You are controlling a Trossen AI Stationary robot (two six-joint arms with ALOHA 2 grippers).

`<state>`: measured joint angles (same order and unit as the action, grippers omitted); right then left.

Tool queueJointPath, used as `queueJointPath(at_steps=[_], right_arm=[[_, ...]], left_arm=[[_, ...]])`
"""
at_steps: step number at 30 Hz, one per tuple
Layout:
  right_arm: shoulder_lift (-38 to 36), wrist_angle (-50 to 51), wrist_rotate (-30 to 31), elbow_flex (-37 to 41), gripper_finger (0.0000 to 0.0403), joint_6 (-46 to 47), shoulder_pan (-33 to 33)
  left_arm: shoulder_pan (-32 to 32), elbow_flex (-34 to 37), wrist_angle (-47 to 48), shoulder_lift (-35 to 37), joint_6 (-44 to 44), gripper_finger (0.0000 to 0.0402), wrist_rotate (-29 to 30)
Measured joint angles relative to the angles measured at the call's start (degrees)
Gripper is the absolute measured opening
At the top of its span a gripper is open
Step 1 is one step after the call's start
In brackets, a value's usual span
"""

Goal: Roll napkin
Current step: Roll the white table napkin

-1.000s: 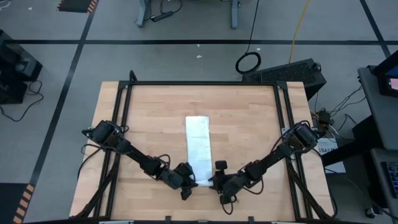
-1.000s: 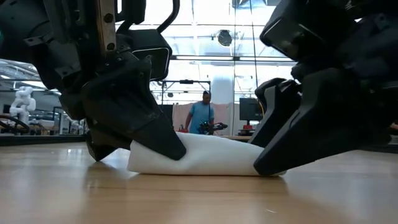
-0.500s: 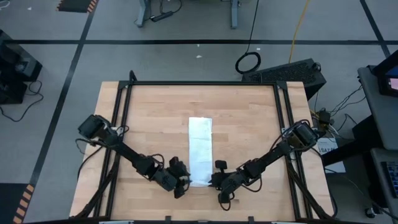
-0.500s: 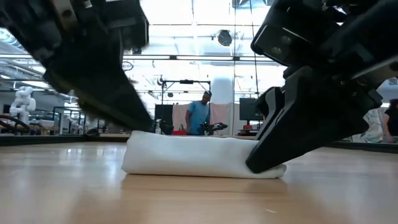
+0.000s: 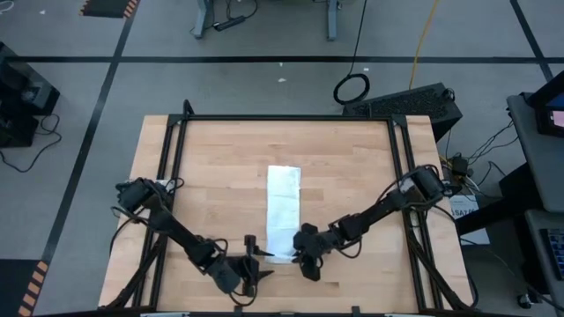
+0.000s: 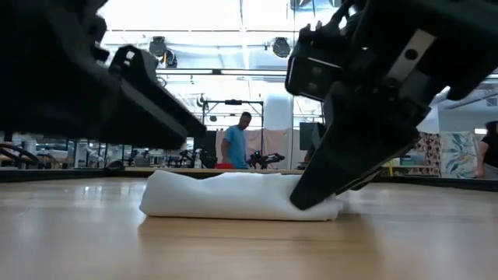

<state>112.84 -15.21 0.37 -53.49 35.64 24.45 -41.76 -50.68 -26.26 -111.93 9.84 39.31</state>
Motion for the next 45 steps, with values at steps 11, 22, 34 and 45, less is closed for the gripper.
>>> queueJointPath(at_steps=[11, 22, 34, 45], right_arm=[[0.07, 0.2, -6.57, 0.02, 0.0036, 3.33, -2.95], [0.15, 0.01, -9.28, 0.07, 0.0036, 4.65, -3.48], [-3.31, 2.27, -7.34, 0.4, 0.0096, -2.17, -3.02], [-7.34, 8.34, 16.83, 0.31, 0.0228, -20.64, 8.09]], left_arm=[[0.52, -0.07, 0.26, -4.03, -5.21, 0.0237, -0.24], [3.46, -0.3, 4.79, -3.79, -2.05, 0.0143, -6.48], [5.82, -0.19, 6.26, -3.27, 6.4, 0.0038, -8.55], [7.92, 1.7, 6.17, -0.25, 18.7, 0.002, -17.46]])
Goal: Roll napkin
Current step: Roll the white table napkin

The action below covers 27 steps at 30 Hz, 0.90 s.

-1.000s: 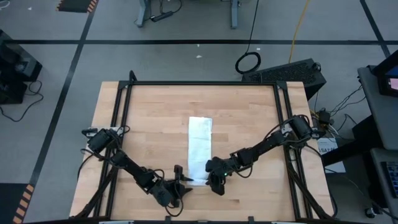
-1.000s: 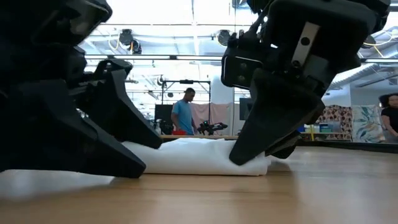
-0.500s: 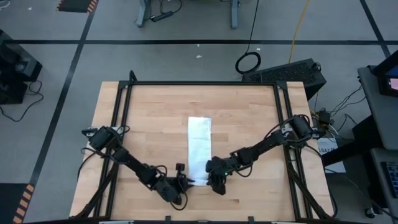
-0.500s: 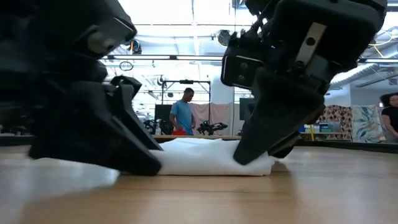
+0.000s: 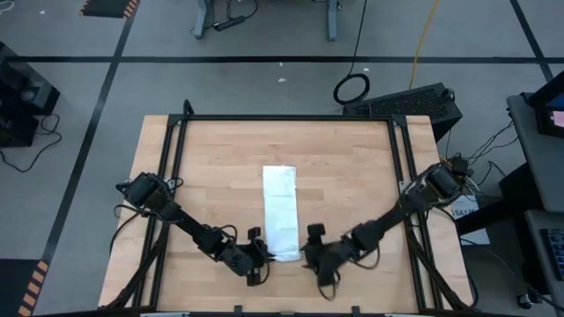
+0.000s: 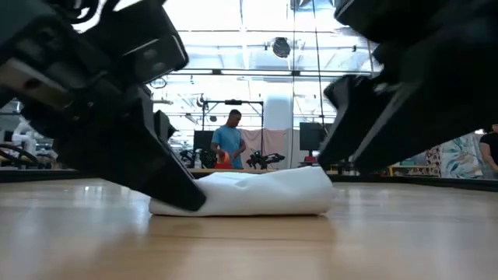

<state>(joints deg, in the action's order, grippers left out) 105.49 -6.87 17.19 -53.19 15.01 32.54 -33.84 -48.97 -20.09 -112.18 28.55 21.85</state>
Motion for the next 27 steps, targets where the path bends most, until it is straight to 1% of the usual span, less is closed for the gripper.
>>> queueJointPath(at_steps=[3, 6, 9, 12, 17, 22, 24, 27], right_arm=[[1.45, -3.07, 6.76, -0.09, 0.0234, -3.78, 3.7], [2.52, -6.43, 10.89, -0.13, 0.0229, -6.53, 5.77], [3.43, -6.51, 13.77, -0.13, 0.0218, -6.76, 6.35], [3.86, -6.48, 14.25, -0.13, 0.0209, -8.35, 5.78], [3.86, -6.37, 13.91, -0.13, 0.0204, -11.06, 4.35], [3.86, -3.95, 12.43, -0.13, 0.0203, -10.44, 2.63], [3.87, -3.04, 12.1, -0.13, 0.0203, -10.31, 2.19], [3.87, -2.8, 9.85, -0.13, 0.0202, -9.81, 1.16]], left_arm=[[1.62, 0.0, -0.21, 0.51, 2.9, 0.002, -4.11], [3.67, 0.01, 0.0, 1.2, 5.89, 0.002, -9.12], [6.11, 0.0, -0.43, 1.25, 8.28, 0.002, -14.83], [8.28, -0.04, -0.43, 1.27, 9.08, 0.002, -18.89], [11.27, -0.07, -0.29, 1.31, 10.39, 0.002, -23.54], [12.99, -0.07, -0.05, 1.31, 11.61, 0.002, -26.61], [13.26, -0.07, 0.01, 1.31, 11.61, 0.002, -26.86], [13.67, -0.07, 0.06, 1.31, 11.68, 0.002, -26.98]])
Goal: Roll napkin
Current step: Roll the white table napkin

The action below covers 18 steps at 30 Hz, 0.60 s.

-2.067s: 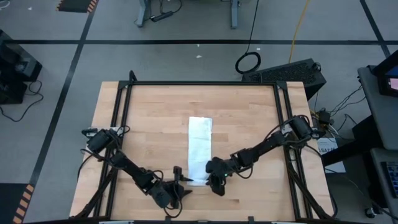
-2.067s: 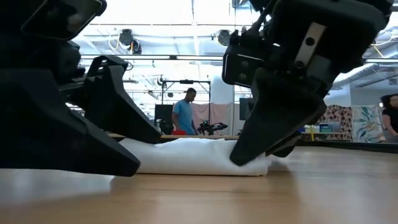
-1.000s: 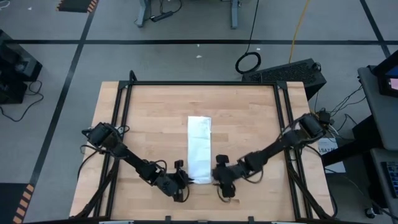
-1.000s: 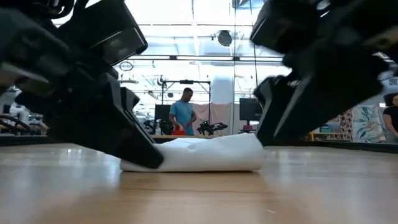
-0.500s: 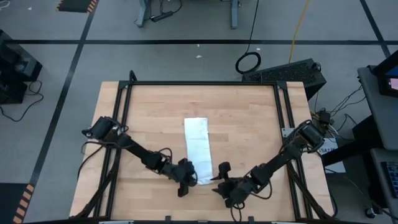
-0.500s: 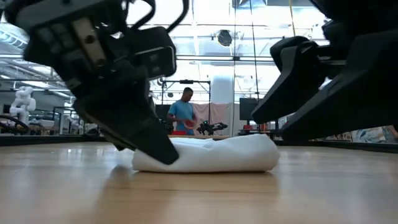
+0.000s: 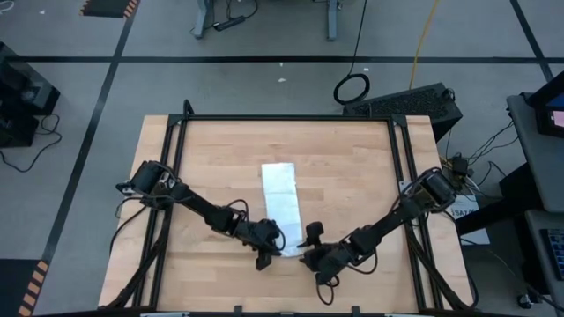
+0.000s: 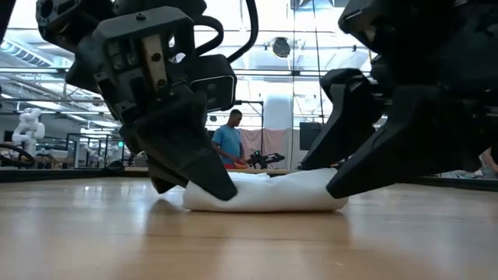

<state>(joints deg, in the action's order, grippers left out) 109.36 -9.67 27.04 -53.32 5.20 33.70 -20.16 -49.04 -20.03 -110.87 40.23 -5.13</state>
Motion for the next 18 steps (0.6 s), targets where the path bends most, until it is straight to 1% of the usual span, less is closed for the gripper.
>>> queueJointPath(at_steps=[4, 12, 15, 18], right_arm=[[0.0, 1.06, -3.45, 0.0, 0.0186, 2.59, -1.8], [-0.01, 2.02, -9.51, -0.06, 0.0118, 4.86, -4.85], [-0.07, 2.7, -11.4, -0.11, 0.0092, 6.88, -5.29], [-0.17, 3.45, -12.76, -0.18, 0.0064, 9.92, -5.72]], left_arm=[[0.09, 0.0, 0.0, 0.0, 1.11, 0.002, 0.07], [-0.1, 0.02, -0.02, -0.02, 1.89, 0.0023, 0.36], [-0.16, 0.02, 0.01, 0.07, 2.97, 0.004, 1.12], [-0.48, 0.09, 0.5, 0.63, 2.92, 0.0073, 1.62]])
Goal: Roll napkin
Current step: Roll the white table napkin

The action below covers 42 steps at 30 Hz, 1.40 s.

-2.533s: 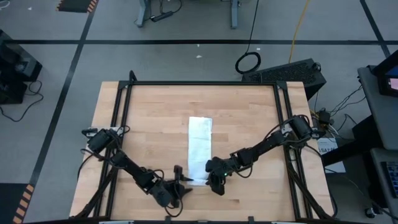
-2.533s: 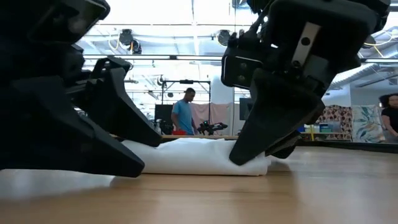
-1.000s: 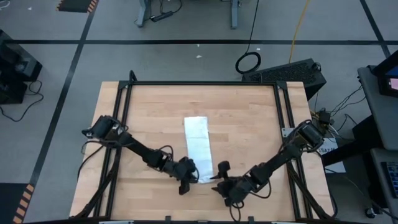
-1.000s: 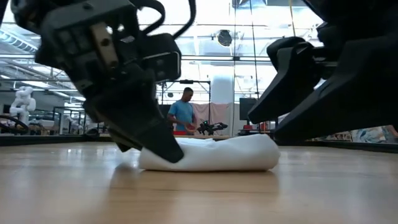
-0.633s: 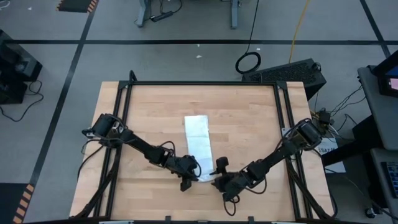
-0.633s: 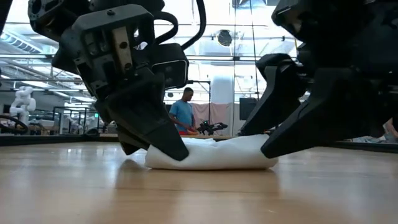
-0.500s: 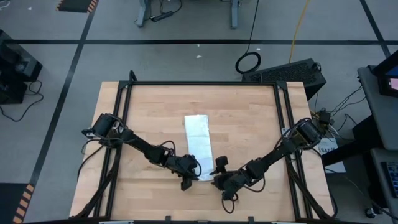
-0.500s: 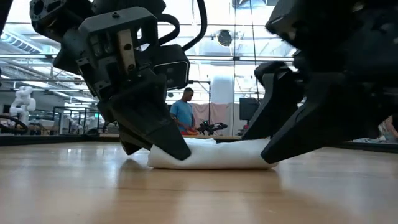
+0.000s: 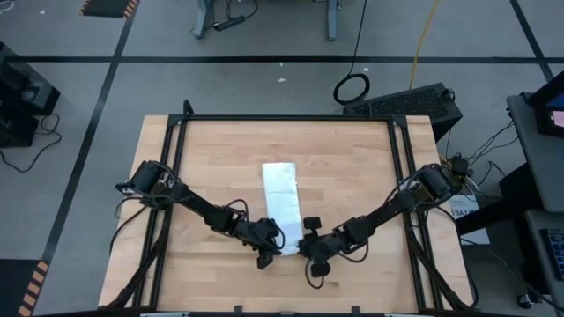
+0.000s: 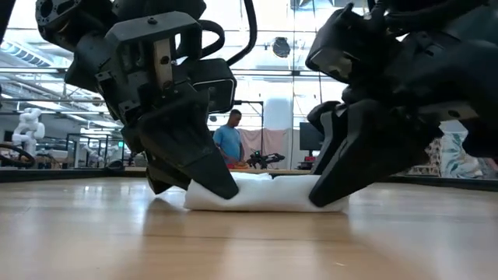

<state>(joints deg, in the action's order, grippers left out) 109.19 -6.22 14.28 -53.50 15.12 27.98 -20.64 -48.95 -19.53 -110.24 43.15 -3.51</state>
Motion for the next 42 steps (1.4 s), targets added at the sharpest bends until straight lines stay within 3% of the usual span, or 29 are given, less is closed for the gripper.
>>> queueJointPath(at_steps=[5, 9, 12, 18, 25, 34, 42], right_arm=[[-0.08, 0.42, -3.27, -0.04, 0.0025, 5.1, -1.23], [-0.11, 0.55, -5.39, -0.04, 0.0019, 7.37, -2.24], [-0.11, 0.68, -5.94, -0.04, 0.0022, 9.53, -2.9], [-0.11, 1.13, -10.07, -0.04, 0.0022, 13.09, -4.95], [-0.08, 1.47, -17.37, -0.02, 0.0024, 16.56, -8.45], [0.07, 1.72, -22.7, 0.05, 0.0024, 17.0, -11.48], [0.09, 1.75, -24.18, 0.07, 0.0024, 17.75, -11.97]], left_arm=[[-0.2, 0.2, 5.15, 3.71, -1.79, 0.0126, -0.81], [-1.46, 0.13, 12.93, 8.85, -5.57, 0.0151, 1.4], [-3.89, 0.22, 15.09, 11.5, -10.52, 0.0158, 8.44], [-10.63, 0.01, 7.36, 10.87, -20.98, 0.0159, 23.16], [-15.0, 0.04, 6.16, 7.01, -23.05, 0.016, 35.63], [-16.0, -0.02, -3.96, -0.52, -26.03, 0.016, 39.1], [-15.61, -0.33, -6.57, -3.75, -31.34, 0.016, 41.27]])
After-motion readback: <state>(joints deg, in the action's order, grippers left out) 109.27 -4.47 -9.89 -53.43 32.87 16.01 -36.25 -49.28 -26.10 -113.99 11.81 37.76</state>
